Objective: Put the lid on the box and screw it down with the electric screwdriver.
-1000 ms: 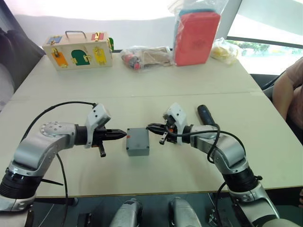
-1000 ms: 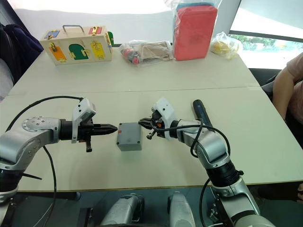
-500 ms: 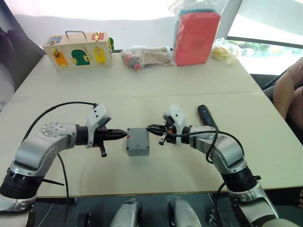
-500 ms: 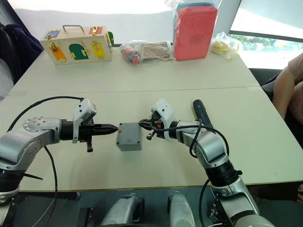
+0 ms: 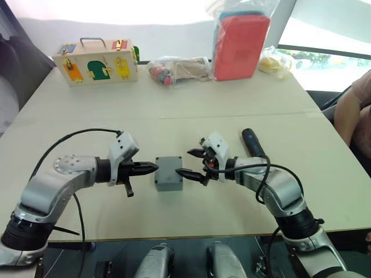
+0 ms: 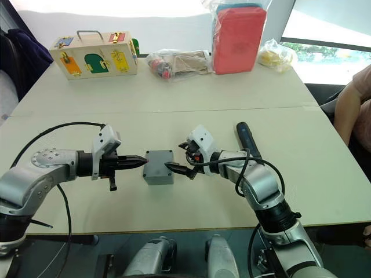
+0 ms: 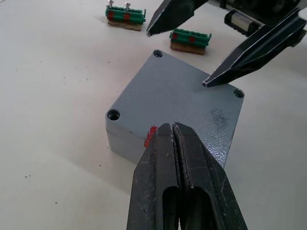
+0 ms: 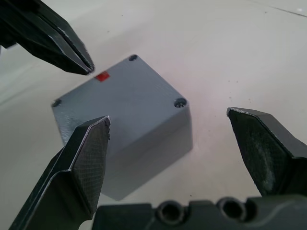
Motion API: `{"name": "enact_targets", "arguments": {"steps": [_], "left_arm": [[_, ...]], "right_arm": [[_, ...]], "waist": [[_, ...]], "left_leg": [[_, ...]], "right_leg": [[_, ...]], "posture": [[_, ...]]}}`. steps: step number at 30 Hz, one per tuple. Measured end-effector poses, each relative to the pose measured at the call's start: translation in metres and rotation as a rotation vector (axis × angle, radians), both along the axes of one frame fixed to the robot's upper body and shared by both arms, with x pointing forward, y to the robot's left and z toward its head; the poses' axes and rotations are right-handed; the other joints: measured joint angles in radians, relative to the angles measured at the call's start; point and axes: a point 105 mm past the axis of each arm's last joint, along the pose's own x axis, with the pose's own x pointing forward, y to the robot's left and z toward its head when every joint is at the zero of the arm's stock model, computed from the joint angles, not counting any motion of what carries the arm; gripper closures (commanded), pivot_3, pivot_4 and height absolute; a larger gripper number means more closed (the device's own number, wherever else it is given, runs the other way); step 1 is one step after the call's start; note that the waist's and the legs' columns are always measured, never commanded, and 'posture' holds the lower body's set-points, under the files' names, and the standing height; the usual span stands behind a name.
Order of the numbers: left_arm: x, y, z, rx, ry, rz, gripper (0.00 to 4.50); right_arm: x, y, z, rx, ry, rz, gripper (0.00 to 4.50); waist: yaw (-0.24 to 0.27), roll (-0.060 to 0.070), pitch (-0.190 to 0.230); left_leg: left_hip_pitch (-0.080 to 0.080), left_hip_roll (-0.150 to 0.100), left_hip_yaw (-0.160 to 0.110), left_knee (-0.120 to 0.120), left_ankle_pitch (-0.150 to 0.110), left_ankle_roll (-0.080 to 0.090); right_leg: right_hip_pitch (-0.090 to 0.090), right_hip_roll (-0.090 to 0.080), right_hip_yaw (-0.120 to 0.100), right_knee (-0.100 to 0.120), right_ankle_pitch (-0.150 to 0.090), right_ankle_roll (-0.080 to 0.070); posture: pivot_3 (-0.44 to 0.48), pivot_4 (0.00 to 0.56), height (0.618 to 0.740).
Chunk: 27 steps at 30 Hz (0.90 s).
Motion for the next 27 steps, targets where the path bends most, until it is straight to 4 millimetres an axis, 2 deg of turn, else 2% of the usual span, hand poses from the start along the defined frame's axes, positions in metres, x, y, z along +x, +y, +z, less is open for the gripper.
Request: {"name": "enact_targets", "arguments": {"steps": [7, 8, 9, 13, 17, 19, 24, 27], "left_arm": [[0.004, -0.012, 0.013, 0.017, -0.099, -0.072, 4.50], [0.005, -0.014, 0.017, 0.023, -0.120, -0.088, 4.50], [0.005, -0.015, 0.019, 0.025, -0.132, -0.098, 4.50], [0.003, -0.012, 0.018, 0.038, -0.118, -0.120, 4.50], [0.001, -0.012, 0.018, 0.038, -0.111, -0.142, 4.50], [0.003, -0.011, 0.018, 0.033, -0.108, -0.145, 4.50], [0.006, -0.016, 0.031, 0.027, -0.142, -0.198, 4.50], [0.003, -0.023, 0.031, 0.043, -0.147, -0.267, 4.50]], "right_arm": [[-0.003, -0.010, 0.017, 0.052, 0.020, -0.020, 0.40], [-0.002, -0.013, 0.018, 0.050, 0.025, -0.024, 0.19], [-0.002, -0.017, 0.019, 0.042, 0.025, -0.027, 0.19], [0.003, -0.028, 0.032, 0.012, -0.015, -0.030, 0.19], [0.005, -0.029, 0.039, 0.013, -0.040, -0.027, 0.19], [0.005, -0.036, 0.039, -0.013, -0.019, -0.034, 0.19], [-0.002, -0.062, 0.054, -0.041, 0.030, -0.048, 0.19], [0.003, -0.081, 0.072, -0.071, 0.047, -0.098, 0.19]], "waist": [[0.003, 0.000, 0.000], [0.001, 0.000, 0.000], [0.000, 0.000, 0.000], [-0.005, 0.000, 0.000], [-0.002, 0.000, 0.000], [0.003, 0.000, 0.000], [0.006, 0.000, 0.000], [-0.001, 0.000, 0.000]], "left_leg": [[0.000, 0.000, 0.000, 0.000, 0.000, 0.000], [0.000, 0.000, 0.000, 0.000, 0.000, 0.000], [0.000, 0.000, 0.000, 0.000, 0.000, 0.000], [0.000, 0.000, 0.000, -0.001, 0.000, 0.000], [0.000, 0.001, 0.000, -0.001, -0.001, 0.001], [0.000, 0.000, 0.000, 0.000, -0.001, 0.002], [-0.001, -0.001, 0.000, 0.001, -0.002, 0.003], [-0.001, 0.000, 0.001, 0.001, -0.002, 0.003]], "right_leg": [[0.001, 0.000, -0.001, 0.000, 0.000, 0.000], [0.001, 0.000, 0.000, 0.000, 0.000, 0.000], [0.001, 0.000, 0.000, 0.000, 0.000, 0.000], [0.000, 0.000, 0.000, -0.001, 0.000, 0.000], [0.000, 0.000, 0.000, -0.001, 0.000, 0.000], [0.000, 0.000, -0.001, -0.001, 0.000, 0.000], [0.001, -0.001, -0.001, -0.001, 0.000, 0.000], [0.001, -0.001, -0.001, -0.001, 0.000, 0.000]], "posture": [[0.000, 0.150, 0.740], [0.000, 0.150, 0.740], [0.000, 0.150, 0.740], [0.000, 0.150, 0.740], [0.000, 0.150, 0.740], [0.000, 0.150, 0.740], [0.000, 0.150, 0.740], [0.000, 0.150, 0.740]]}}
